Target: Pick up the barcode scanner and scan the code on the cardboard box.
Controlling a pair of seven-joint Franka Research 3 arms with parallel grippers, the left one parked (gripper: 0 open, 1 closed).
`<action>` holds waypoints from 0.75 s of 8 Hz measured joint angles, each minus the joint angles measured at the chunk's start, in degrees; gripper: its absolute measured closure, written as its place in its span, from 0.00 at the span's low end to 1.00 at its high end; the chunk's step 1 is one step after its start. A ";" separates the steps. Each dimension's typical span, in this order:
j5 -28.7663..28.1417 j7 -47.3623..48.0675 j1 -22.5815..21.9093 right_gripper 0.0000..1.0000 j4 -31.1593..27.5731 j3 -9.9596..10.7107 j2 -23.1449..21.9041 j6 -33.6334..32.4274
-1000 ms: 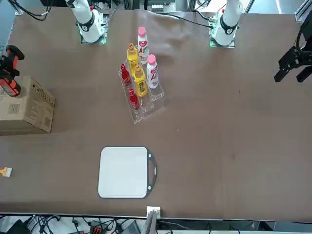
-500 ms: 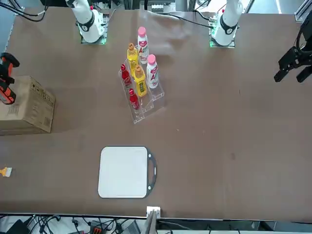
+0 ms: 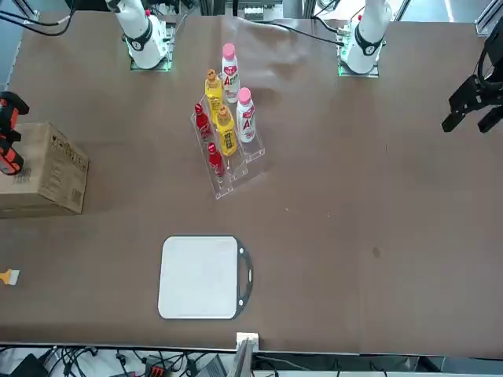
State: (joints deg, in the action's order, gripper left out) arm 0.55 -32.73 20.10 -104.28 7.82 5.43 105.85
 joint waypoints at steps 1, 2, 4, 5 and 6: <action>-0.01 0.00 -0.02 0.57 0.01 -0.11 0.10 0.00; -0.01 0.00 -0.05 0.57 0.01 -0.22 0.13 0.00; -0.01 0.00 -0.09 0.57 0.02 -0.30 0.15 0.00; -0.01 0.00 -0.09 0.57 0.05 -0.30 0.22 0.00; -0.01 0.00 -0.09 0.57 0.18 -0.30 0.32 0.00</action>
State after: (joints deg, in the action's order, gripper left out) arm 0.54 -32.73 20.01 -104.11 7.52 5.76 105.85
